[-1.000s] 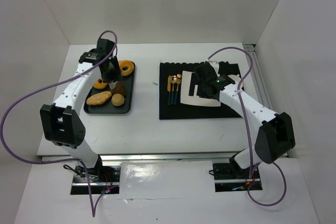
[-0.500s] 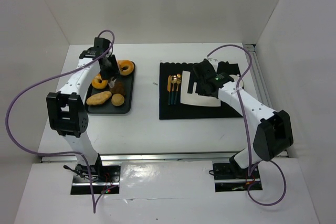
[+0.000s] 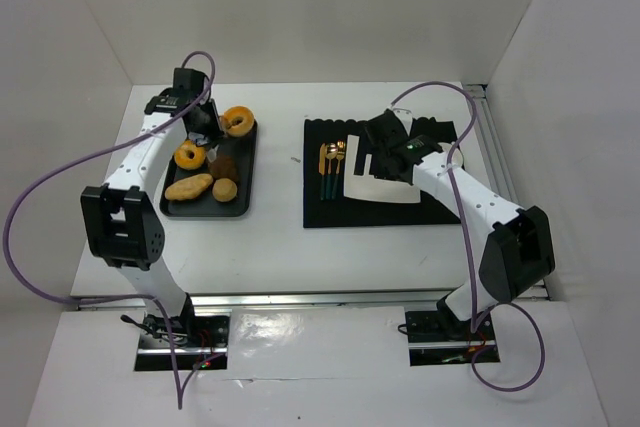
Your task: Place the bread
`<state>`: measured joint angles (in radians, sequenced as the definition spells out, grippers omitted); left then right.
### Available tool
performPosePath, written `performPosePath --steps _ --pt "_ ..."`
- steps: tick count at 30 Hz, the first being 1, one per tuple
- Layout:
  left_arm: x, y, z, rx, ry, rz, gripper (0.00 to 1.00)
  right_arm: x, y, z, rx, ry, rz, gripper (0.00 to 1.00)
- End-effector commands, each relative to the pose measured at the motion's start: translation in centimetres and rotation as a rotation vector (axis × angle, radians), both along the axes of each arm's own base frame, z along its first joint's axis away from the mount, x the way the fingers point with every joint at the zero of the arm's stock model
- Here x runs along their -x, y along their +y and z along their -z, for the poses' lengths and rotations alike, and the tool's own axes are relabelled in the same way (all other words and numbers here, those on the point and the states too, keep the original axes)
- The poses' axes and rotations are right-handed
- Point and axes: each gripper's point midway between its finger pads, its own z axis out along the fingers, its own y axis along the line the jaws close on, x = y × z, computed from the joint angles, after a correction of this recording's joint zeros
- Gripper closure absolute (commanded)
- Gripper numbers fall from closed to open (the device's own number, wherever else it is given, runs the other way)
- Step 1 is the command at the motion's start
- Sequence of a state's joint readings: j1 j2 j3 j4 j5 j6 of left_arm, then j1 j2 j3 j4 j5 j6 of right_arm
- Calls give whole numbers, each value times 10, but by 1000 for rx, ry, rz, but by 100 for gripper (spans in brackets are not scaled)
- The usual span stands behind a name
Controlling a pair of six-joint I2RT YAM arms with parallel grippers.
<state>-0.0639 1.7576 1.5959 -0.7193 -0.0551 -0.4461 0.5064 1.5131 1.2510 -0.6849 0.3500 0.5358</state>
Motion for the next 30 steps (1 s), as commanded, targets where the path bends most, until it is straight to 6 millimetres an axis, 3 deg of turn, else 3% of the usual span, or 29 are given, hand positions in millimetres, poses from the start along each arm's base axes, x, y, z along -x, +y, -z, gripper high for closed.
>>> performPosePath --steps 1,6,8,12,16,19,20,23,25,27,28,30 --pt "5 4 -56 -11 -150 9 88 -6 11 -16 -29 -39 2 0" --pt "40 3 -76 -16 -147 62 99 -3 9 -24 -12 -45 6 0" --pt "59 -15 -84 5 -166 157 100 -2 1 -38 4 -69 36 0" --pt "87 -70 -100 105 -201 348 100 0 -26 -80 19 -182 114 0" --pt "113 -139 -104 191 -210 529 100 15 -57 -135 -38 -333 188 0" --pt "121 -185 -106 247 -230 630 100 31 -74 -164 -76 -419 241 0" --pt "120 -197 -94 252 -203 647 100 37 -79 -165 -77 -423 256 0" --pt "127 -243 -93 298 -217 740 100 51 -89 -175 -98 -470 282 0" --pt "123 -270 -79 273 -209 762 100 56 -96 -178 -105 -480 306 0" --pt "118 -287 -77 272 -223 770 100 60 -98 -178 -101 -474 306 0" --pt "116 -296 -62 272 -183 768 100 62 -99 -179 -106 -469 313 0" --pt "113 -312 -60 266 -191 786 100 64 -99 -177 -100 -460 312 0"
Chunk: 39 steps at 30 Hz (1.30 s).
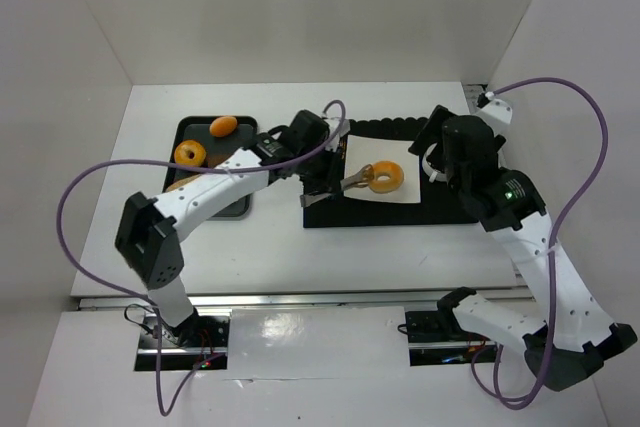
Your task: Place the bread
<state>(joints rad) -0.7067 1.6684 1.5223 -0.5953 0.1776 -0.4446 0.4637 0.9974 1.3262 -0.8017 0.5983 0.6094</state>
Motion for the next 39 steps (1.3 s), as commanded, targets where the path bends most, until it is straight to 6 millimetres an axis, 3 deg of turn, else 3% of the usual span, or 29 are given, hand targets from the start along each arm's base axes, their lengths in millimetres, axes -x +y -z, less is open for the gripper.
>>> performPosePath --steps 1,2,4,5,11,13,18,22,27,31,35,38,39 --pt "-27 -29 -25 74 -96 -39 100 6 -9 3 15 38 40 0" --pt "-27 -37 -14 58 -78 -27 100 8 -10 1 11 30 40 0" --pt "-34 -45 -13 52 -98 -36 100 8 -13 3 15 38 49 0" --pt "-33 -49 -3 32 -87 -31 100 9 -13 3 23 40 46 0" --pt "-57 -65 -3 42 -109 -68 100 8 -11 5 19 42 38 0" --pt "-61 -76 1 26 -102 -52 93 8 -11 9 24 52 38 0" --pt "-63 -78 17 -29 -59 -29 72 5 -10 10 21 45 38 0" --pt "-64 -80 13 -23 -66 -30 60 5 -12 14 29 51 46 0" --pt "-62 -75 -2 -15 -92 -30 46 6 -12 17 29 51 46 0" --pt "-60 -71 -14 -4 -113 -39 46 8 -13 19 21 51 49 0" --pt "-55 -53 -20 -37 -129 -74 51 8 -11 18 3 39 45 0" --pt "-50 -32 -30 -52 -136 -120 49 7 -7 20 -5 43 29 0" --pt "-50 -22 -45 -27 -150 -142 47 6 -5 23 -9 45 21 0"
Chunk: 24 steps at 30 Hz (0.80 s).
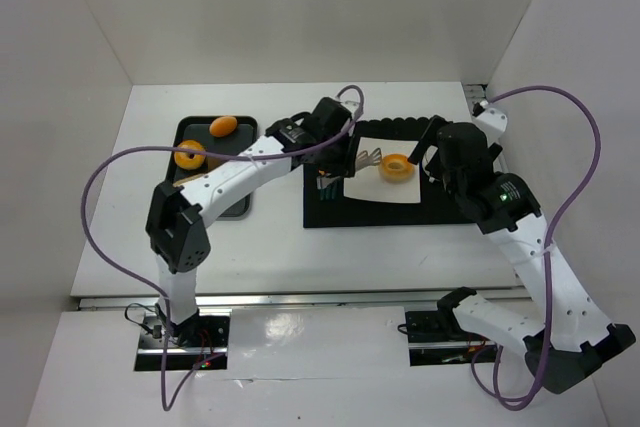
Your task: Place the bread
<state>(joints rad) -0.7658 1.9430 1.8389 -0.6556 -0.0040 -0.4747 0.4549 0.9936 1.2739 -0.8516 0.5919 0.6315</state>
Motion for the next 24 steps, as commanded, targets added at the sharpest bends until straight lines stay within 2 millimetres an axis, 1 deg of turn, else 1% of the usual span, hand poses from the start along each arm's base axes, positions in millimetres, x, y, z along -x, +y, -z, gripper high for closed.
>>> performPosePath --steps 1,2,3,4,5,6,7,8,9,10,11,13,14,15,16,17,19,21,22,23,24 --pt "-1 31 -64 68 -113 -74 47 -1 -1 -6 -30 -41 9 0" --pt "2 42 -62 41 -118 -98 47 -1 -1 -6 -34 -39 9 0" --pt "1 56 -65 23 -129 -131 47 -3 -1 -8 -40 -50 9 0" --pt "-2 79 -81 21 -159 -183 47 -3 -1 -8 -40 -50 9 0" --pt "2 101 -72 -27 -135 -222 47 -4 2 -6 -45 -49 1 0" --pt "-1 123 -74 -52 -140 -274 47 -5 4 -3 -50 -47 -8 0" --pt "-1 144 -74 -65 -130 -324 47 -4 3 -5 -53 -55 -8 0" --pt "-6 183 -85 -60 -140 -411 47 -5 6 -7 -63 -64 -16 0" --pt "-3 205 -76 -80 -109 -462 47 -5 5 -2 -48 -50 -20 0" --pt "0 229 -72 -107 -94 -519 47 -6 6 0 -49 -52 -21 0" --pt "-4 265 -70 -110 -78 -622 47 -8 9 -2 -59 -62 -30 0" --pt "3 302 -64 -135 -62 -717 47 -10 14 2 -66 -51 -48 0" --pt "3 326 -58 -150 -38 -782 47 -13 15 3 -67 -52 -48 0" --pt "7 336 -52 -158 -24 -808 47 -13 17 3 -65 -48 -64 0" --pt "6 347 -52 -167 -26 -840 47 -16 21 9 -66 -34 -76 0" --pt "6 356 -44 -200 -11 -855 47 -17 21 8 -70 -42 -76 0" --pt "5 371 -36 -241 4 -900 47 -18 24 10 -71 -31 -85 0" --pt "3 382 -28 -290 15 -935 47 -19 26 9 -71 -36 -97 0" --pt "-8 386 -25 -301 0 -949 46 -20 27 12 -68 -28 -97 0" --pt "-8 386 -25 -302 0 -949 46 -20 28 12 -72 -26 -105 0" --pt "-13 388 -27 -311 -15 -951 46 -22 29 15 -68 -17 -105 0"
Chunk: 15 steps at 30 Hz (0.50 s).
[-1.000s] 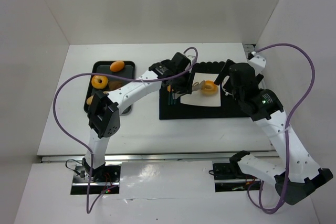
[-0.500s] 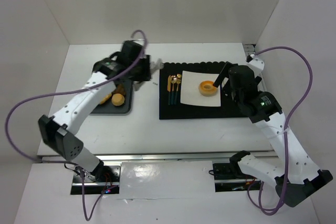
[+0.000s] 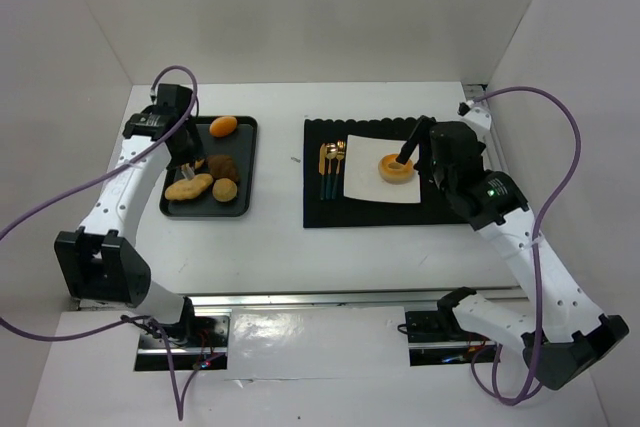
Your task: Place the bread
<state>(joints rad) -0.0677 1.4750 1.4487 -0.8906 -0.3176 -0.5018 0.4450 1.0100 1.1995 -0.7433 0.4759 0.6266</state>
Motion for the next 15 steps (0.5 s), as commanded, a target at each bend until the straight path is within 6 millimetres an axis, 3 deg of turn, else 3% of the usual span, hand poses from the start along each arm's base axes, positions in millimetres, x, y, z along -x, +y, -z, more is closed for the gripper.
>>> performPosePath --steps 1,7,15 --pt "-21 14 -8 -61 -51 -40 44 -8 5 -4 -11 -29 -13 0" --pt "-39 17 14 -103 23 -20 43 -8 6 -4 -15 -27 -21 0" --pt "-50 4 26 -64 25 36 43 -9 11 -2 -48 -25 -25 0"
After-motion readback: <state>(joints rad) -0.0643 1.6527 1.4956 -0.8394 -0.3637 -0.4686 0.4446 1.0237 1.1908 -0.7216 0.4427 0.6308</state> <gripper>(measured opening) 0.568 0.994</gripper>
